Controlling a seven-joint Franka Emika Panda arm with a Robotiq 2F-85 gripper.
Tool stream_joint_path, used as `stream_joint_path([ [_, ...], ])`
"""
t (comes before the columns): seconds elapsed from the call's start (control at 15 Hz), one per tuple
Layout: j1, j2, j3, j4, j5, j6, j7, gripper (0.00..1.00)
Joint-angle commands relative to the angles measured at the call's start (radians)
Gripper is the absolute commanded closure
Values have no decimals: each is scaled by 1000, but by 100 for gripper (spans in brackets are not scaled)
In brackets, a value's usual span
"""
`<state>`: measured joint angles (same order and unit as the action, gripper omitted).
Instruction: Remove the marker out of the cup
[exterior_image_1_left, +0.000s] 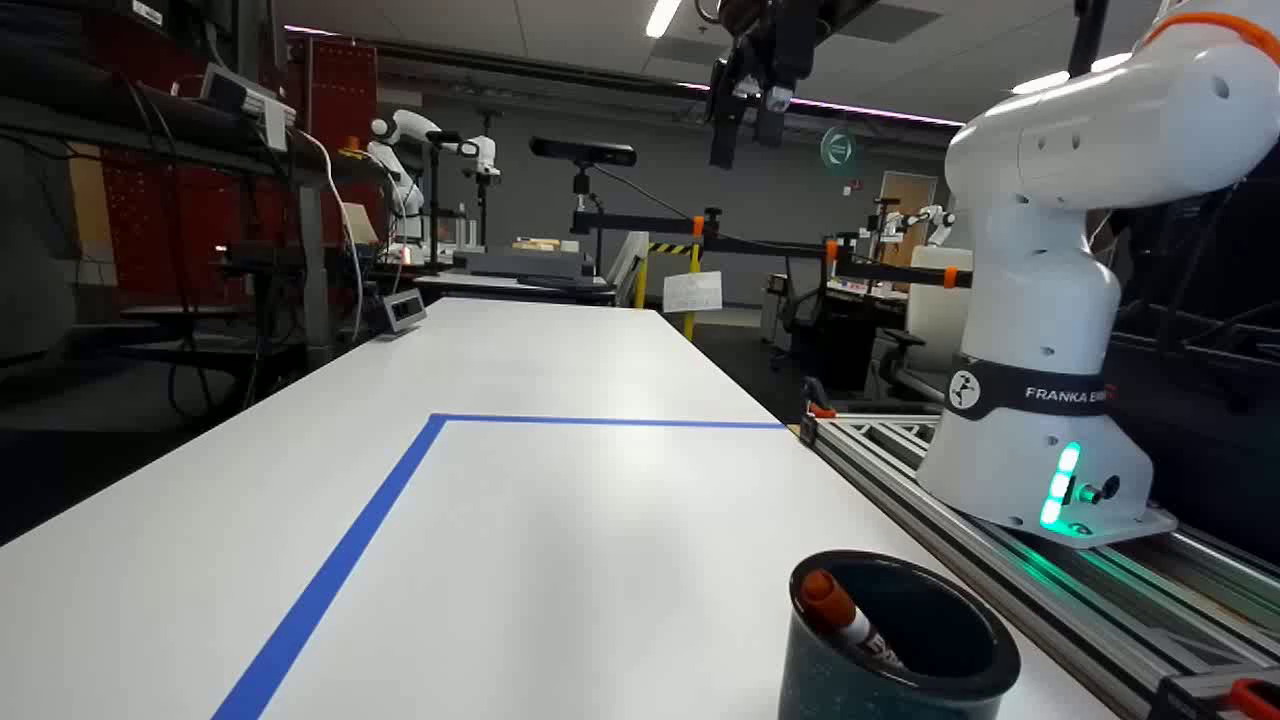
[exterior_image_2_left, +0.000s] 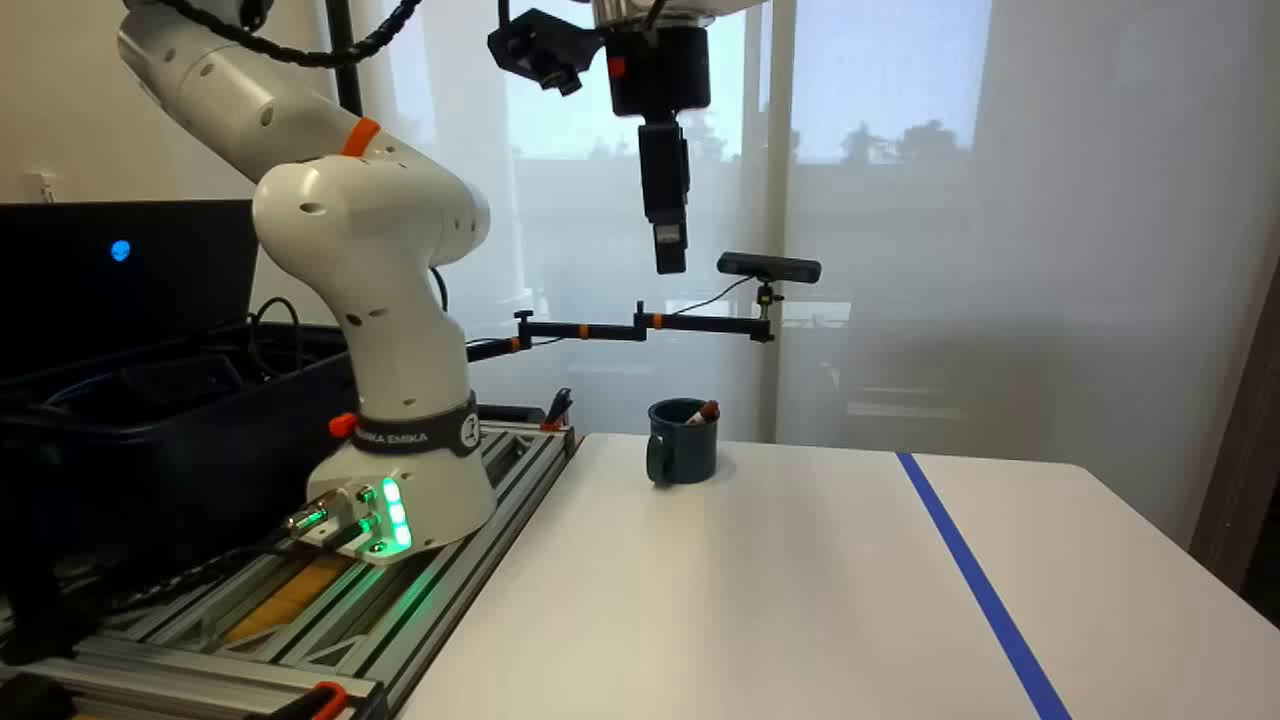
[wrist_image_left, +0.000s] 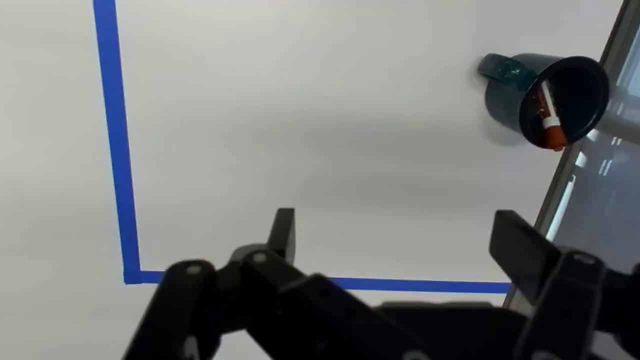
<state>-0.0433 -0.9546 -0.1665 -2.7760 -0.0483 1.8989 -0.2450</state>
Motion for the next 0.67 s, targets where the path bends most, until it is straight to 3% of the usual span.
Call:
stream_joint_path([
  [0.0,0,1,0,2,1,-2,0,0],
  [0.6,10,30,21,3,8,19,25,0],
])
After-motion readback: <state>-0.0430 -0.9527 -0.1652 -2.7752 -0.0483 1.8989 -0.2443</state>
